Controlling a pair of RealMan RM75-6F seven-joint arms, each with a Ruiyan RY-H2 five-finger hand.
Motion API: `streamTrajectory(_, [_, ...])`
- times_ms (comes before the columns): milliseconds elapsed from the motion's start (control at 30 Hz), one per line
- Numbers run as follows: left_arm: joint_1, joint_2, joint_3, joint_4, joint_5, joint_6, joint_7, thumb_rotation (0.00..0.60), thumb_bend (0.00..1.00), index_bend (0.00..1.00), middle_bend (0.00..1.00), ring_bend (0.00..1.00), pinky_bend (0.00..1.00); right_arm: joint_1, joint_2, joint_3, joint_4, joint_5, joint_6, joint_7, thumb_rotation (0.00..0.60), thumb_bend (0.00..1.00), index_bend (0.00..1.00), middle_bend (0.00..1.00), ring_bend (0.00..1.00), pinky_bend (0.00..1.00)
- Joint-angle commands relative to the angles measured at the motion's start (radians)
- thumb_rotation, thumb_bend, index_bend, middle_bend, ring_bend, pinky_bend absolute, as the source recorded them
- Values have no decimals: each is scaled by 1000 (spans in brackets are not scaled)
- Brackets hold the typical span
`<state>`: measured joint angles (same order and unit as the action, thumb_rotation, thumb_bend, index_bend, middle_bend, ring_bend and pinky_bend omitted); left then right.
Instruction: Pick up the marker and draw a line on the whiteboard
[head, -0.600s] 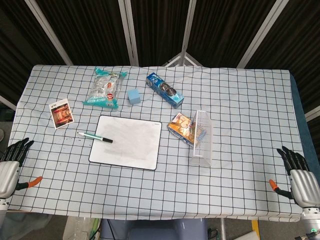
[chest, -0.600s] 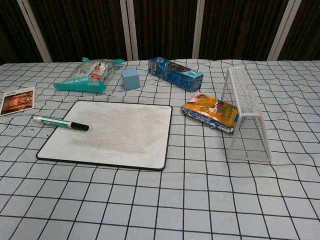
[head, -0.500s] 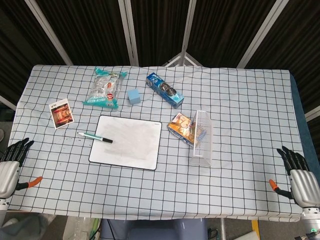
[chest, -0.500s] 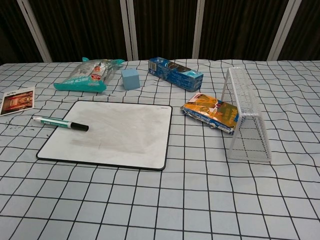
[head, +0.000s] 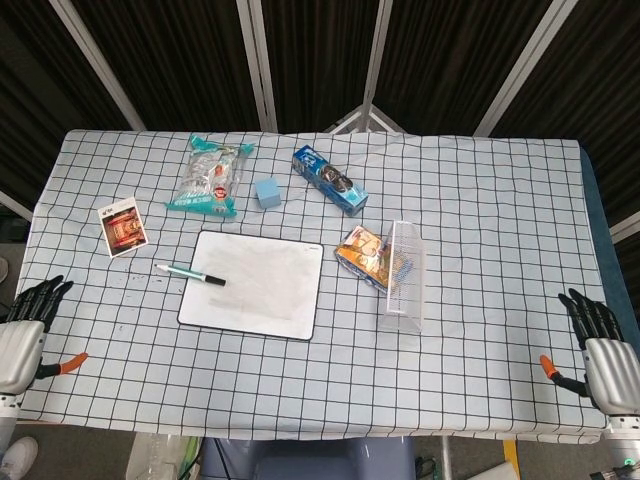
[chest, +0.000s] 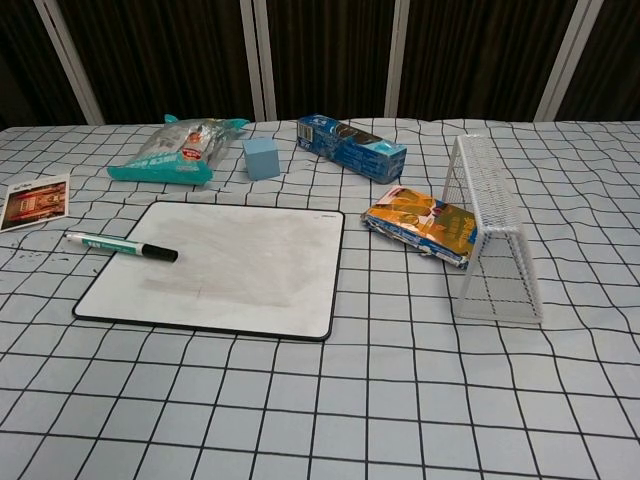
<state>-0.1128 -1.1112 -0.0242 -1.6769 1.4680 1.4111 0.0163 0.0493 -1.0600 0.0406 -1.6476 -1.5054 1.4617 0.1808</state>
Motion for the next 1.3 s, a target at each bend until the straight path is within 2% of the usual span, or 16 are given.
streamTrajectory(33, [-39,-2,-24,-4,-21,-44,47,600,127,8,0,0,0,-2,2,-1,-2,1,1,7,600,299,0,0,0,0])
streamTrajectory(167, [-115,-17,-69,0,-55,-123,126,600,167,58,0,0,0,-2,0,-5,2,0,-5,11,600,299,0,0,0,0])
streamTrajectory(400, [-265,-96,-144,41,-163,-305,232,600,290,312,15,0,0,-2,1,-7,-1,3,-12,21,600,299,0,0,0,0])
streamTrajectory(533, [-348,-170,-175,108,-232,-384,319,600,333,381,47,0,0,-2,5,-7,-2,7,-15,36,600,299,0,0,0,0])
streamTrajectory(800, [-451,-296,-195,238,-329,-474,416,600,389,447,62,0,0,-5,14,-4,1,15,-17,71,600,300,0,0,0,0])
streamTrajectory(1300, [-571,-461,-175,445,-391,-569,530,600,422,443,62,0,0,-17,23,-6,8,28,-16,108,600,300,0,0,0,0])
